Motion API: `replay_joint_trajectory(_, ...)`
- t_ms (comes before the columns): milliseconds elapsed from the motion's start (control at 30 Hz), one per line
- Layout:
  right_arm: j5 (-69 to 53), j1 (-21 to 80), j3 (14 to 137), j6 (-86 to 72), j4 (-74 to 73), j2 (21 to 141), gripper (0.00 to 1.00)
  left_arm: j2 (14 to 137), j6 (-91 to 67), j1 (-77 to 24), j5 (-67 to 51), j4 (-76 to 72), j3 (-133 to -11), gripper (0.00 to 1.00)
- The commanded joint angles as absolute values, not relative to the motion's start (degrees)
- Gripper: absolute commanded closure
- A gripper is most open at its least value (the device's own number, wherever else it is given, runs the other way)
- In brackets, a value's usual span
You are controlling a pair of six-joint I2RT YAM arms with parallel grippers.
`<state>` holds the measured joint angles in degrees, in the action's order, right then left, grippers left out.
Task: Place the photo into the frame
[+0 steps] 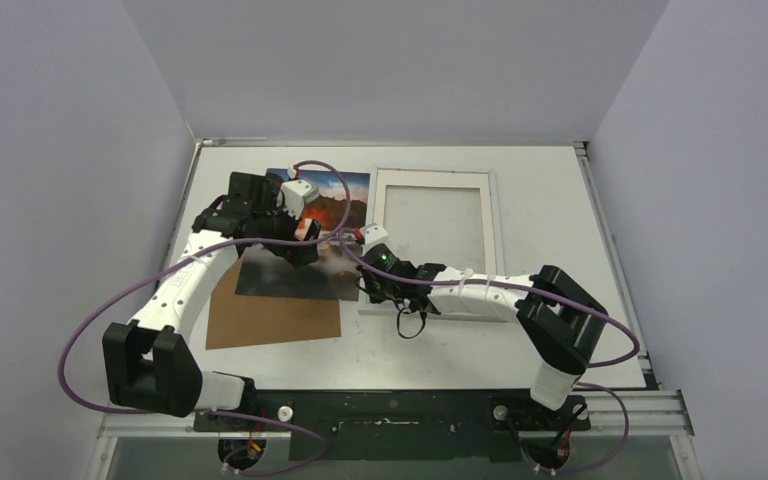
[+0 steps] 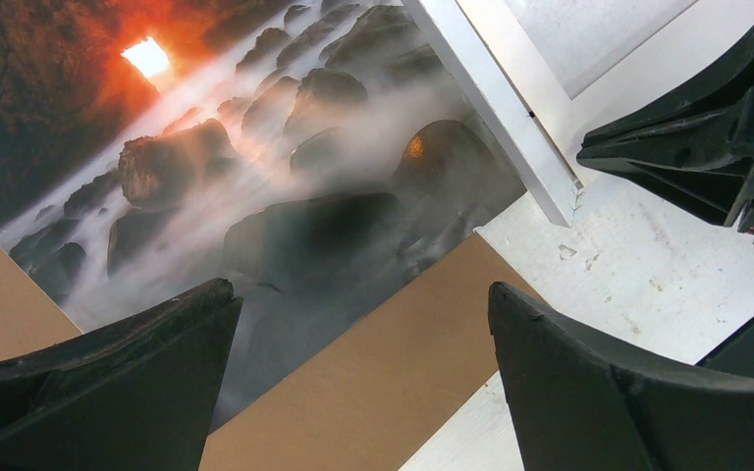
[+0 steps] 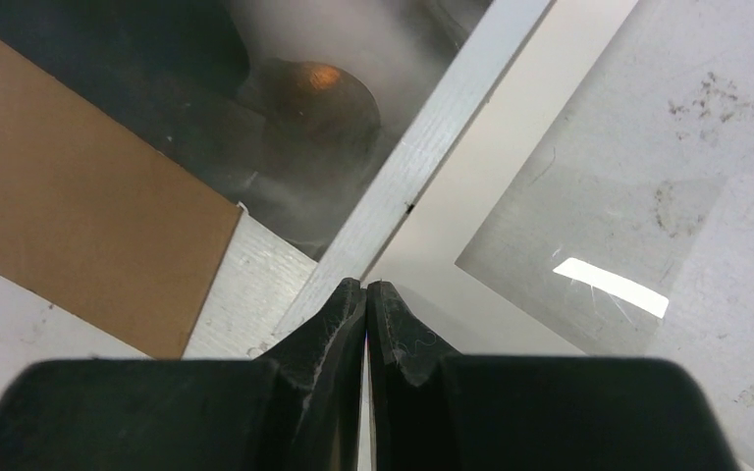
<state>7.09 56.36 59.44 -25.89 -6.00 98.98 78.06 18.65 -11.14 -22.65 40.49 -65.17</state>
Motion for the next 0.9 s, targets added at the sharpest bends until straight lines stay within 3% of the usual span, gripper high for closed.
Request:
replay_joint_trajectory(0, 7.7, 56.9, 62.6, -24.9, -5.7, 96.5, 0.95, 76.0, 19.3, -10.8, -23.3, 39.7, -66.9, 0.01)
replay_joint_trajectory(867, 7.3, 56.8, 56.0, -26.4, -3.7, 99.4, 0.95, 76.4, 19.7, -10.8, -23.8, 39.7, -67.6, 0.0)
